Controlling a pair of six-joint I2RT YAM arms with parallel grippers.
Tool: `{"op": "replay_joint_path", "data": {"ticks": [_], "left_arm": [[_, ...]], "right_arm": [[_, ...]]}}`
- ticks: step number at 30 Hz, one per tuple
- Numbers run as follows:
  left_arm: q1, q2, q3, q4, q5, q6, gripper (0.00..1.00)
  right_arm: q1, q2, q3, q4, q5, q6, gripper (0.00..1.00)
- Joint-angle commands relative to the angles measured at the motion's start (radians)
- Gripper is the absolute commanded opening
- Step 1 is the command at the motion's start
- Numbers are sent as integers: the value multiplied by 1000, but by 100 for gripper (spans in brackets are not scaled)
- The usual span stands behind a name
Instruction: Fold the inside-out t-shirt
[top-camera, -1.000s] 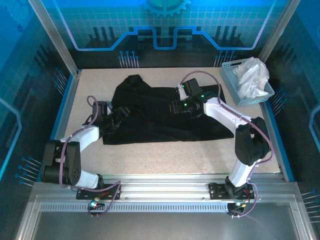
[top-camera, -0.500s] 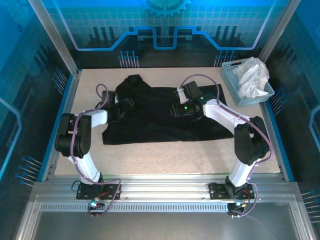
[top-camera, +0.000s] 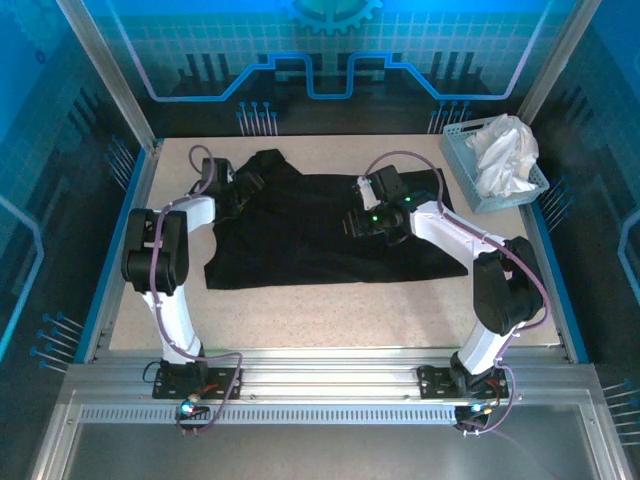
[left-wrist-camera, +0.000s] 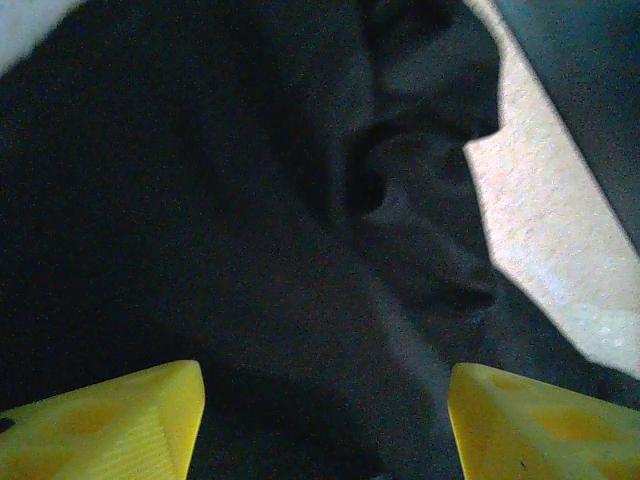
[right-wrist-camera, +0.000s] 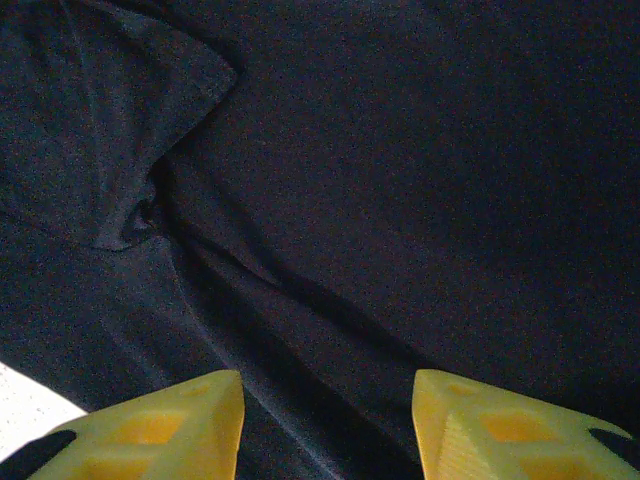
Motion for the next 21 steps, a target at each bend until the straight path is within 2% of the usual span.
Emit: {"op": "replay_joint_path", "data": {"ticks": [1,4,7,13,21], "left_arm": [[12,17,71,-34,-12,40,66],[25,16,104,-56,6,52,67],[29,-31,68,-55,-2,57,67],[-3,-199,-167,36,19,-1,66],[-60,-143,-199,47,44,-11,66]], "right_arm": [[-11,-31,-13,-5,-9,-5,48],[-12,-39,-23,-13,3,-8,49],[-23,-55,-30,-29,13,-20,49],[-69,-94,-58,-34,9,-28,50],[-70,-56,-38,-23,-31,-16,50]]}}
